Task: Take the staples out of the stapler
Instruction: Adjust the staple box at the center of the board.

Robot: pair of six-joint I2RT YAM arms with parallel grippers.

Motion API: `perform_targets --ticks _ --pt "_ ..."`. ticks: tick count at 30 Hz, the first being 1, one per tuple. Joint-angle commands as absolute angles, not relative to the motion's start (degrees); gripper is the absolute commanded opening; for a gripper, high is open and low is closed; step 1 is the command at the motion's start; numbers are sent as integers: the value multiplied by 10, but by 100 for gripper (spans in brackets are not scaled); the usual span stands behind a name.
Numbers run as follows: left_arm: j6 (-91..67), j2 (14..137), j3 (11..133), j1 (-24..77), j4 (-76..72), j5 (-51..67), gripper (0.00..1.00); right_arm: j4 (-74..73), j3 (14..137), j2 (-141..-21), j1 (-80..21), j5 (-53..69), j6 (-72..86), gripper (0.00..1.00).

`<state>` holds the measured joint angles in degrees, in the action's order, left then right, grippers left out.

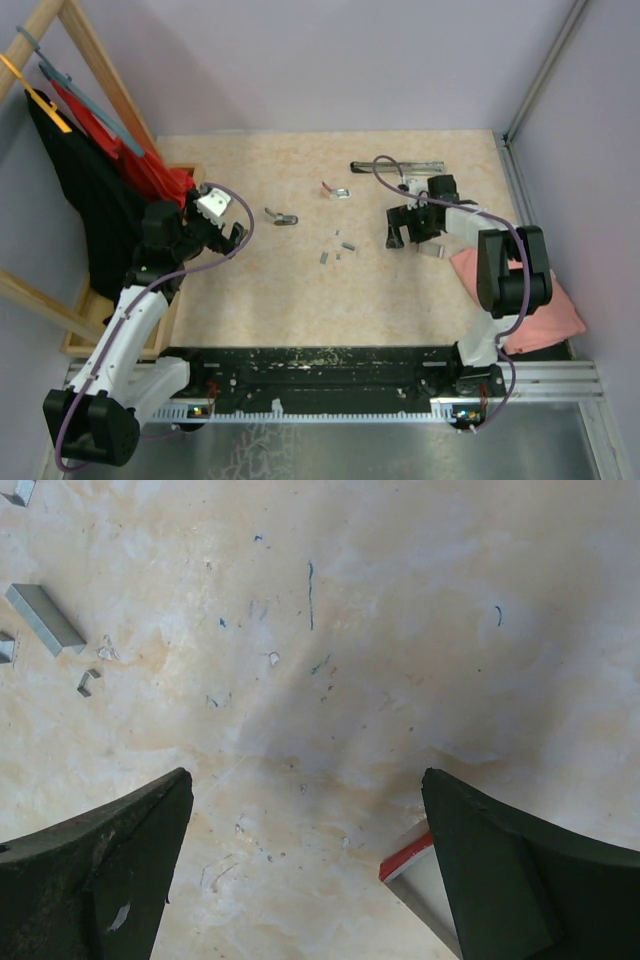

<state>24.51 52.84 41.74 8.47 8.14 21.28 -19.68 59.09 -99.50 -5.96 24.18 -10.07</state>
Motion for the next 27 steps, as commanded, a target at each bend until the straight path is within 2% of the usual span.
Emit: perform_targets --ticks 1,6,12,21,27 --pt "252 528 423 80 85 226 99 -205 620 -960 -70 236 -129 97" --pt "251 527 423 79 84 228 99 -186 601 -905 -67 151 -104 99" --pt "251 527 423 79 85 230 99 -195 577 -856 -55 129 -90 99" --pt "250 526 425 79 87 228 99 -211 526 -828 20 157 -71 99" --pt "252 526 425 78 87 229 99 -211 502 -831 29 168 -76 99"
